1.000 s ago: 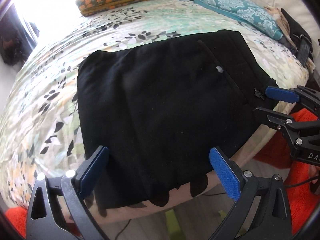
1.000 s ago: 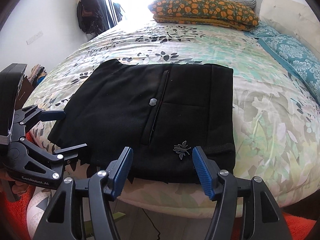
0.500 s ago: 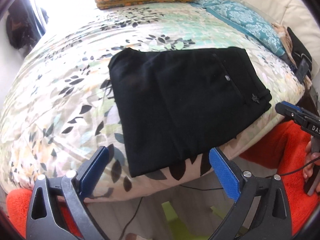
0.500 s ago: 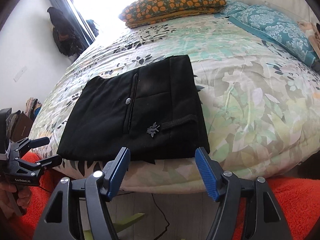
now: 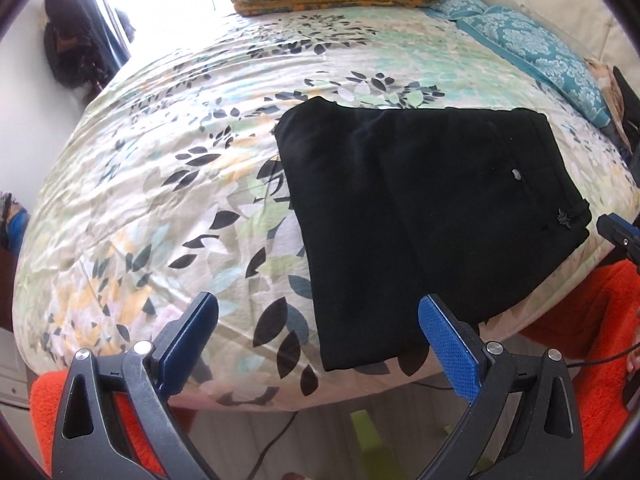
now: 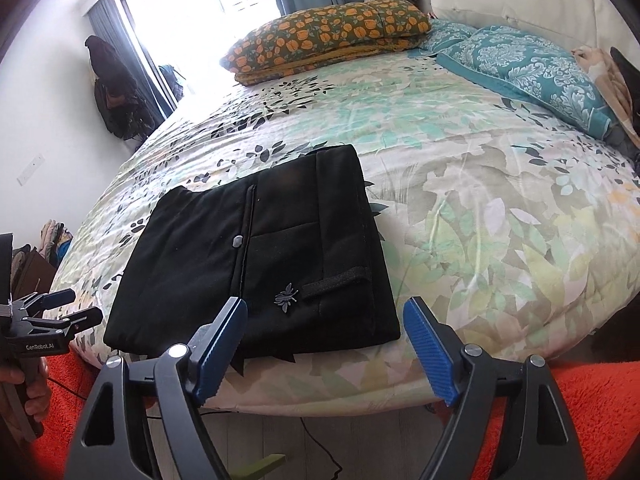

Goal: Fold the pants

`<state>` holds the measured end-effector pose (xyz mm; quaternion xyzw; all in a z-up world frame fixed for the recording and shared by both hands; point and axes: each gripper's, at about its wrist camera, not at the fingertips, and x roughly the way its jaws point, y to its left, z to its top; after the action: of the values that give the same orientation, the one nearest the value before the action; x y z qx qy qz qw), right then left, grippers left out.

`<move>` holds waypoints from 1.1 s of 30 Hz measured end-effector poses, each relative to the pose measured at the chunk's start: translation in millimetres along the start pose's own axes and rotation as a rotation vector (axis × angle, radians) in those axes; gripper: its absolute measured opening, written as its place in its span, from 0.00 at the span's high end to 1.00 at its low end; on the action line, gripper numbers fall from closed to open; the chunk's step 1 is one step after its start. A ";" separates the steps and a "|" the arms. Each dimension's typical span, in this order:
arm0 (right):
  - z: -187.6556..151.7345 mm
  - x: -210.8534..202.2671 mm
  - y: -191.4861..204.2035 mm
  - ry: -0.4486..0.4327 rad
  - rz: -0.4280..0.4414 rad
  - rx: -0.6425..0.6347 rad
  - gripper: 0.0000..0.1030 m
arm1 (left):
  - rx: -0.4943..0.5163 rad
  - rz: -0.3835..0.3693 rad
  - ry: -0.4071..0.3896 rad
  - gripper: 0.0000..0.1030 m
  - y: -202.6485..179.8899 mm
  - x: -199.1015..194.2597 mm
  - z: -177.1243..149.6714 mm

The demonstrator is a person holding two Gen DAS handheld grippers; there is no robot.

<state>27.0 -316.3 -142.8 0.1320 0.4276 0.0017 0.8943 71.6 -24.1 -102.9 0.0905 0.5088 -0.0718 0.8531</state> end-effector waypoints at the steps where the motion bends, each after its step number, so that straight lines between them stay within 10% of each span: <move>1: -0.1 0.3 -0.3 0.001 -0.002 0.001 0.22 | 0.000 0.003 0.001 0.02 0.3 0.7 0.6; 15: -0.1 0.5 -2.9 -0.007 0.007 0.011 0.12 | -0.094 -0.096 0.022 0.02 15.5 4.8 -1.7; 23: 6.8 1.8 -19.3 -0.001 0.119 0.098 0.12 | -0.194 -0.294 0.053 0.02 32.8 22.6 3.8; 33: 55.6 89.8 -74.9 0.340 0.342 0.130 0.02 | -0.259 -0.519 0.152 0.02 45.0 82.5 35.3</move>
<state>118.2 -391.2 -195.8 0.2574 0.5425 0.1477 0.7859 150.3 9.1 -155.5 -0.1473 0.5823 -0.2151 0.7700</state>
